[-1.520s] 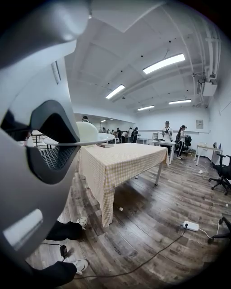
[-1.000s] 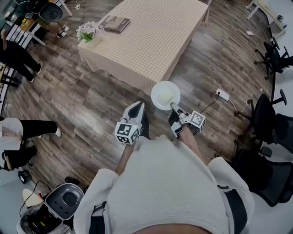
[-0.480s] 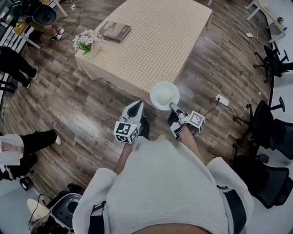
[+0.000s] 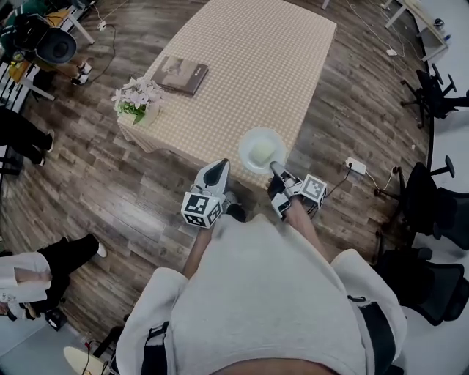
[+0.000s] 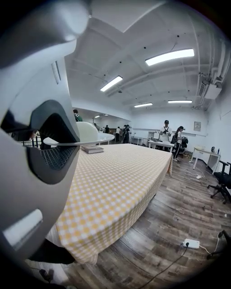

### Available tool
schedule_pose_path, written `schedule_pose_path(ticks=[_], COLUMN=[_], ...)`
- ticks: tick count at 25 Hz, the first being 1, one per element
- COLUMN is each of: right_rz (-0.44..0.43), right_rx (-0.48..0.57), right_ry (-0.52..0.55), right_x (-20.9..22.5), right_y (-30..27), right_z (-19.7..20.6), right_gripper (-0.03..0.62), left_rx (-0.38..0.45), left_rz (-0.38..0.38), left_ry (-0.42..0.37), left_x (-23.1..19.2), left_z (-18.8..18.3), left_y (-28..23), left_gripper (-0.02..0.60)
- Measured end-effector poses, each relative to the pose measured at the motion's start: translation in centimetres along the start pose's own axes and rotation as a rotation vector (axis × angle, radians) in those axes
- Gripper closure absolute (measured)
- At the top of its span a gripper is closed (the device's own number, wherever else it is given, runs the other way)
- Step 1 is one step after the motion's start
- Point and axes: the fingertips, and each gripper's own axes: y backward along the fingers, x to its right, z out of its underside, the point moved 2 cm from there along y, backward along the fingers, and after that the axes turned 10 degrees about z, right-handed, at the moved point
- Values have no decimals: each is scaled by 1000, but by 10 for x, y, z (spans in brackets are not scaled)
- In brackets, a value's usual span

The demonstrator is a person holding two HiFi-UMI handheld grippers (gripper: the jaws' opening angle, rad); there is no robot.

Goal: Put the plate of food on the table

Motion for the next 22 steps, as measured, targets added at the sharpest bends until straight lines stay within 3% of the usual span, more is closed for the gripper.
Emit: schedule_pose_path(ticks=[9,22], right_rz=[-33,-19], right_rx=[16,10], right_ry=[9,-1], right_x=[-39,-37], right_y=[-67,-80], right_z=[-9,-18], right_gripper=[585,585], left_rx=[5,-2], left_rz=[23,41], left_ry=[3,4], left_x=[-69,-79], left_z=[-19,-18], left_y=[-14,-36], left_gripper=[573,574])
